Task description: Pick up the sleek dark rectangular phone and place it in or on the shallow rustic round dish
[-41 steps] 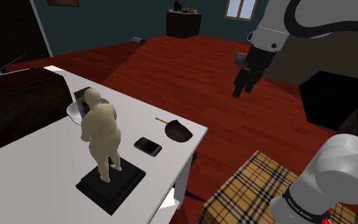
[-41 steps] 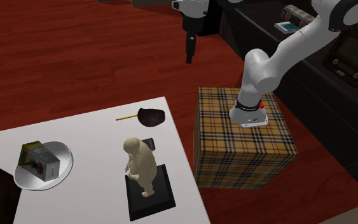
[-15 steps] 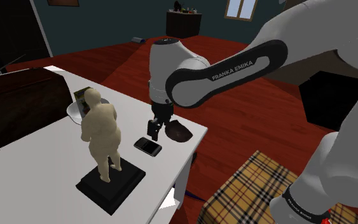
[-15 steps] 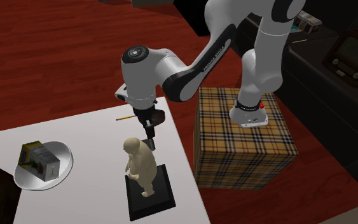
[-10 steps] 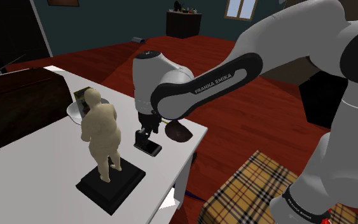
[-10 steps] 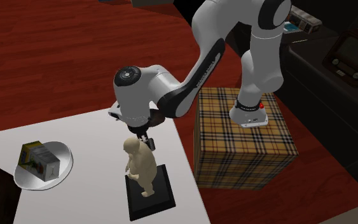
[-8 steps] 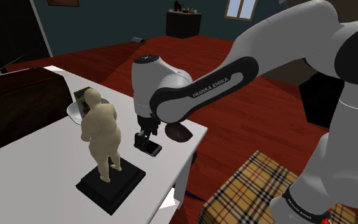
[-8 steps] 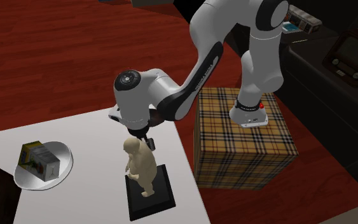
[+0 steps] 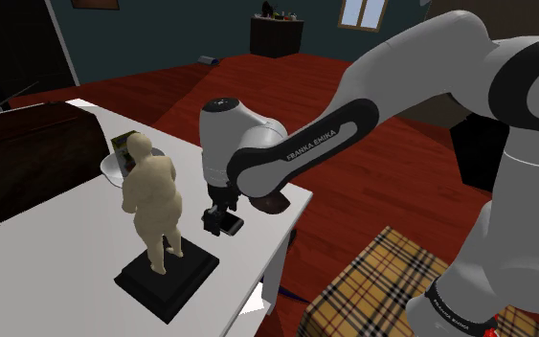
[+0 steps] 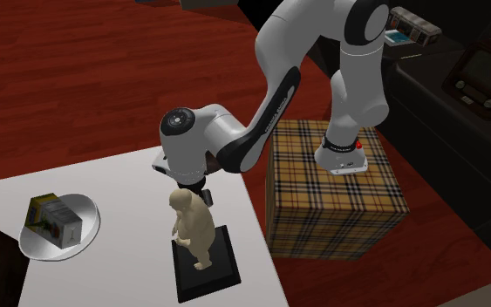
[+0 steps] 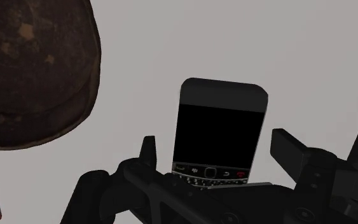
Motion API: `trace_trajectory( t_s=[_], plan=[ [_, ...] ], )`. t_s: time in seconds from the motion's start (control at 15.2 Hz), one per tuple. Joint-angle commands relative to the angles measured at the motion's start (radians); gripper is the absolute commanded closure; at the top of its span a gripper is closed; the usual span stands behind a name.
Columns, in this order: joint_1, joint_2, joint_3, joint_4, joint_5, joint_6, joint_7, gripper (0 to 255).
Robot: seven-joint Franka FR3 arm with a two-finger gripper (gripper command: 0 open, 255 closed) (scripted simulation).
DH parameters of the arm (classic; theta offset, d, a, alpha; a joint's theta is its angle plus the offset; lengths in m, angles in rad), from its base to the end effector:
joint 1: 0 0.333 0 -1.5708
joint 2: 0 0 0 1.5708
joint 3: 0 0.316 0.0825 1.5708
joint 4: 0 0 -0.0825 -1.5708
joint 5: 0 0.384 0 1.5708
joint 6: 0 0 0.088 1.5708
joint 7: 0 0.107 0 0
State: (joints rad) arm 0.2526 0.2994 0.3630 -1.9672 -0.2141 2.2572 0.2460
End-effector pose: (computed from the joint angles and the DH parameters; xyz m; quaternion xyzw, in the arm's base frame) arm 0.5040 0.3386 0.3311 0.9698 0.2419 0.0199 0.0247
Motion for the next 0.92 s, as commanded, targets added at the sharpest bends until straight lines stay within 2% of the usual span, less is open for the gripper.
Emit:
trace_trajectory(
  t_s=[0.0,0.2,0.26,0.86],
  plan=[
    [0.000,0.001,0.000,0.000,-0.001,0.001,0.000,0],
    [0.000,0.001,0.000,0.000,0.000,0.001,0.000,0],
    [0.000,0.001,0.000,0.000,0.000,0.001,0.000,255],
    [0.000,0.001,0.000,0.000,-0.001,0.001,0.000,255]
  ],
)
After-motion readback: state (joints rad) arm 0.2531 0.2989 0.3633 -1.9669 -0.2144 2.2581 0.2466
